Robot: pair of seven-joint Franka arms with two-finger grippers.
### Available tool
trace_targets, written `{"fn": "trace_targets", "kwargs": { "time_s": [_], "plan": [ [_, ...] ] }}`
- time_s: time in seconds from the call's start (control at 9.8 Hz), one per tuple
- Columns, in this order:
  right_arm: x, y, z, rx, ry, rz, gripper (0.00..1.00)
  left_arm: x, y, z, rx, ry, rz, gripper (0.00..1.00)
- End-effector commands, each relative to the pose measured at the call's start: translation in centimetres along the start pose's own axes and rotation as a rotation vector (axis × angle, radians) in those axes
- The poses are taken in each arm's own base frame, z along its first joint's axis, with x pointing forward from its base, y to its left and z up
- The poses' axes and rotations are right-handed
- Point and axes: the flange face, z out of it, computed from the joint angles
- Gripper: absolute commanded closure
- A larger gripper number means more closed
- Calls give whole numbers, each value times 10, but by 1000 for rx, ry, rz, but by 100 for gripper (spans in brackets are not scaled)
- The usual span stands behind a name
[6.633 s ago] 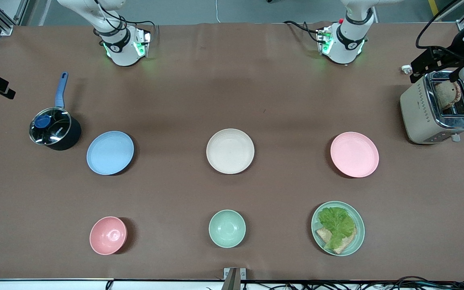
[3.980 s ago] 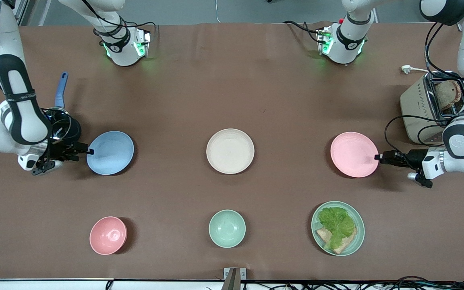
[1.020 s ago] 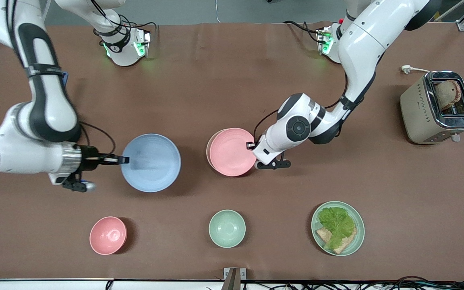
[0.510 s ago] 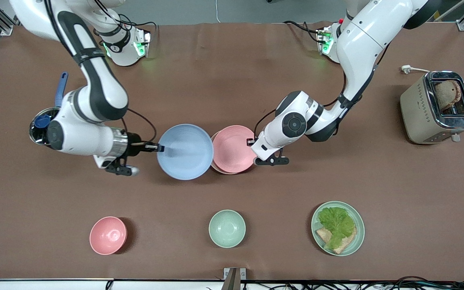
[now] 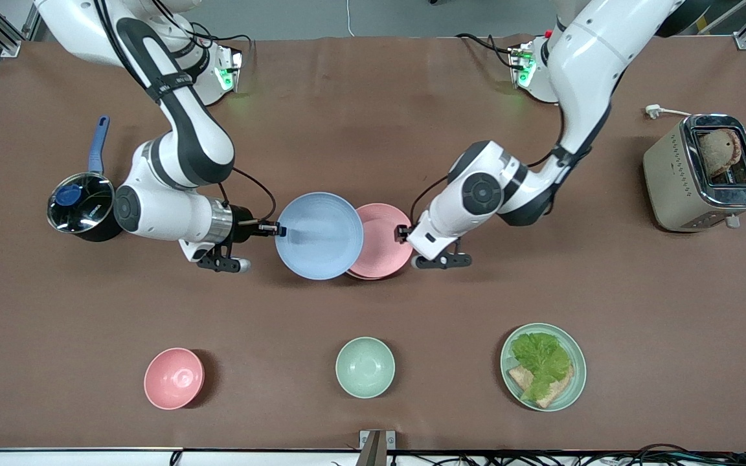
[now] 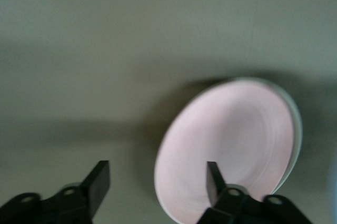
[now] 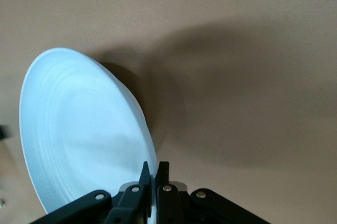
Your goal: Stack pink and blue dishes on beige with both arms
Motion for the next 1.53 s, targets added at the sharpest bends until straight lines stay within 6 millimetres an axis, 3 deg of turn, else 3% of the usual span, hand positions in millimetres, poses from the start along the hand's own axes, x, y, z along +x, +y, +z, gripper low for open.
{"fn": "trace_targets", "kwargs": {
  "time_s": [0.0,0.2,0.41,0.51,0.61,0.71,0.82,1.02,1.22,1.33,1.43],
  "plan": [
    [-11,-16,29,29,6,1,98,49,-42,-110,47,60,-18,0],
    [-17,-34,55,67,36,-1,98,83,-76,-196,100,58,-31,0],
    [-26,-47,84,68,60,4,98,101,-128,-238,221,120,-12,0],
    [-25,-42,93,63,74,12,97,102,-142,-260,277,161,42,0],
    [-27,-40,106,58,99,12,97,97,-169,-301,298,188,51,0],
    [-29,-42,117,56,114,5,97,84,-179,-330,306,190,37,0],
    [-34,-42,121,52,104,5,97,65,-173,-355,319,197,57,0],
    [-40,-40,128,44,90,3,97,37,-170,-388,352,180,148,0],
    [-48,-34,136,29,74,3,96,16,-188,-424,273,173,180,0],
    [-49,-33,137,29,74,3,93,-3,-190,-438,283,161,201,0],
    [-47,-33,135,31,71,7,66,-17,-192,-438,294,141,211,0]
  ]
}}
